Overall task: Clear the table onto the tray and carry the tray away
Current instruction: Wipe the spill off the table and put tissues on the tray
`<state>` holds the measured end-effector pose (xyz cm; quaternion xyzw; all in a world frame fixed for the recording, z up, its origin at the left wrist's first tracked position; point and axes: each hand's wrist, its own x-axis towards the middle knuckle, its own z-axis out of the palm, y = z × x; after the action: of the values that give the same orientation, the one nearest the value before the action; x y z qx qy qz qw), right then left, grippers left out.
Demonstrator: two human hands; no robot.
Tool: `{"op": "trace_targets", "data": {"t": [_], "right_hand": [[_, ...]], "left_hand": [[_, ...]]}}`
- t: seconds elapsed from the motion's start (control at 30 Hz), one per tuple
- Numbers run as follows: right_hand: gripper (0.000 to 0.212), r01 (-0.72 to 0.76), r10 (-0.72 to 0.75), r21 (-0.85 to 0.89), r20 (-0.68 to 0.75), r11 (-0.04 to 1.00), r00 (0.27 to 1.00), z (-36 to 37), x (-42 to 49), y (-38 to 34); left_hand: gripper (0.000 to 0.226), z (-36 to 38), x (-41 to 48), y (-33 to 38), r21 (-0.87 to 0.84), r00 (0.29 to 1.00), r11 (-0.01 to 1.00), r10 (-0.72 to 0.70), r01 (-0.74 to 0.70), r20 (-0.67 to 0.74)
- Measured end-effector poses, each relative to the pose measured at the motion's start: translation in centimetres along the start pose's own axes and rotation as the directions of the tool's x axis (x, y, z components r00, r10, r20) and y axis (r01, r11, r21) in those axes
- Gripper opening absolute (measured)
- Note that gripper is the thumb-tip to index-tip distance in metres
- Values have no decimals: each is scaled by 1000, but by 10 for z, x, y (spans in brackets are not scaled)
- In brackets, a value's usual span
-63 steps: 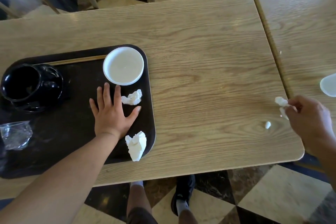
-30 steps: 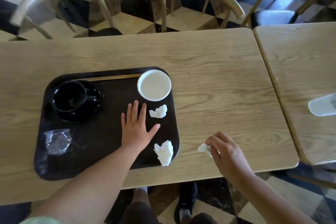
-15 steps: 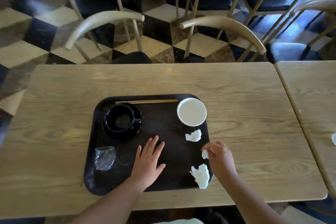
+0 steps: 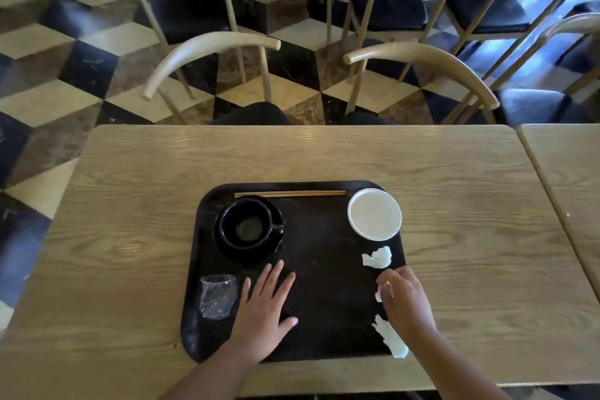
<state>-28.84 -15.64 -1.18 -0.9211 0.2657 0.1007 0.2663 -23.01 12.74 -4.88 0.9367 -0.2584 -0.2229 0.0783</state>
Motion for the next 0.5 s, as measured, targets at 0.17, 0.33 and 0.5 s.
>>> {"op": "trace_targets", "data": {"t": [0.17, 0.33, 0.5], "right_hand": [[15, 59, -57, -94, 25, 994, 998, 15, -1, 6], [21, 88, -82, -124, 53, 988, 995, 19, 1, 12], [17, 83, -74, -143, 72, 986, 995, 18, 3, 13]], "left_hand": [[98, -2, -3, 3, -4, 998, 1000, -22, 22, 52], [111, 5, -1, 2, 53, 997, 998, -32, 28, 77], [110, -2, -2, 7, 69, 992, 997, -45, 37, 120]]}}
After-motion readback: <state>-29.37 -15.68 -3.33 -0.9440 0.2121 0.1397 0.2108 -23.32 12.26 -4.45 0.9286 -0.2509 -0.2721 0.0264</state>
